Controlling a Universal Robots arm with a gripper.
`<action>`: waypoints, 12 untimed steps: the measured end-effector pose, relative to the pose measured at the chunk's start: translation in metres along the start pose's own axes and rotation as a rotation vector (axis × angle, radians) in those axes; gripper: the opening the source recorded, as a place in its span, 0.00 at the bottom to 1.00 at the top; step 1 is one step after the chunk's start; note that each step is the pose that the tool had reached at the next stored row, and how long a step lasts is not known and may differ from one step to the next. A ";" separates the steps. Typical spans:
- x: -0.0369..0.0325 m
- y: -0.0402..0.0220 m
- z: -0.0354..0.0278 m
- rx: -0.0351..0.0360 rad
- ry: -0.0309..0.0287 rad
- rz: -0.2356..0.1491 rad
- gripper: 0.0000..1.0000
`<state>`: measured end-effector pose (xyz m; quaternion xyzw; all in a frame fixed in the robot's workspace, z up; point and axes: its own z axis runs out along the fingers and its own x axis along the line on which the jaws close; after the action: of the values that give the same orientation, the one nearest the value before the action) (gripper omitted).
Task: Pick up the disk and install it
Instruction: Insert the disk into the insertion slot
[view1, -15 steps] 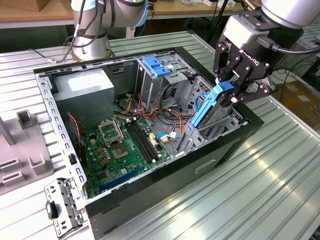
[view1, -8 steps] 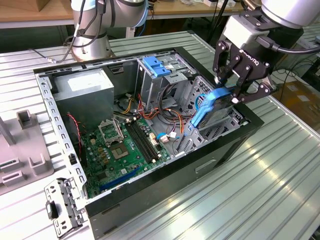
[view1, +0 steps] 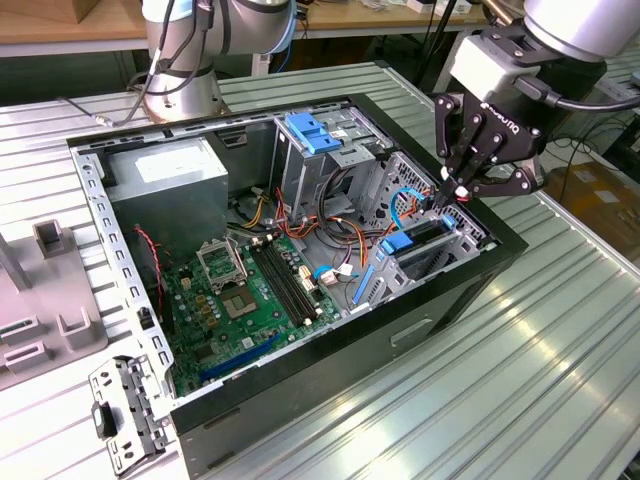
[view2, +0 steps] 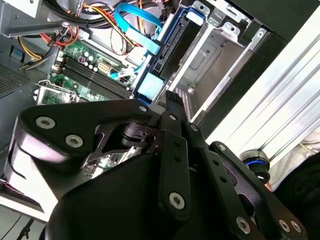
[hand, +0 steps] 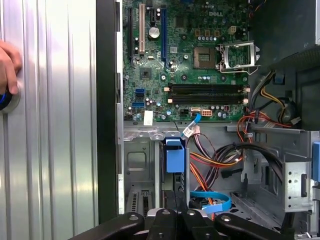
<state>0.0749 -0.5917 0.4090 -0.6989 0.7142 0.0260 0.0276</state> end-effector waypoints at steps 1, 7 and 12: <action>0.0000 -0.0004 0.0001 0.0000 0.0000 0.000 0.11; -0.0001 -0.0061 0.0010 0.0000 0.0000 0.000 0.11; 0.0000 -0.0088 0.0027 0.0000 -0.0002 0.000 0.11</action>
<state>0.0837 -0.5917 0.4063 -0.6989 0.7142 0.0261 0.0277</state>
